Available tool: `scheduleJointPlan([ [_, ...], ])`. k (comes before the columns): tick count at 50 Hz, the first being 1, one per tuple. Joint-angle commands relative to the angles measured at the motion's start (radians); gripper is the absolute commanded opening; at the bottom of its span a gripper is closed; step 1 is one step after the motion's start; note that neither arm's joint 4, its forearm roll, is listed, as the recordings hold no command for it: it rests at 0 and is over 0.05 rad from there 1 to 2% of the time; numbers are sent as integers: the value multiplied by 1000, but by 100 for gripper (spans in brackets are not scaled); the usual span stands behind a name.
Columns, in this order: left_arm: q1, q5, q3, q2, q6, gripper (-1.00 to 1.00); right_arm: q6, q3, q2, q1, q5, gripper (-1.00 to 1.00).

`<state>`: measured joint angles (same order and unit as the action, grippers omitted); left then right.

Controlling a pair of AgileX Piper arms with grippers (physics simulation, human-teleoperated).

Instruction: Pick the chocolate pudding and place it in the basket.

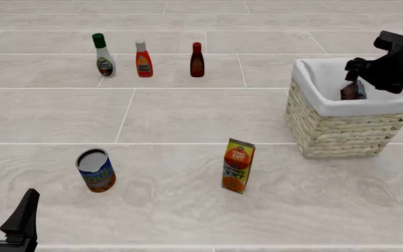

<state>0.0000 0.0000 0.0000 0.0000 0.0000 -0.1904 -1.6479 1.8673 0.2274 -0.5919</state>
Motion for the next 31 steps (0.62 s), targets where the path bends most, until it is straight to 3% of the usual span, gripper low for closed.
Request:
scheduleJointPlan([
  [1,0,0,0,0,0,100,-23,-5,0,-8,0,100],
  [31,0,0,0,0,0,100,-59,-29,-48,-60,-22,100],
])
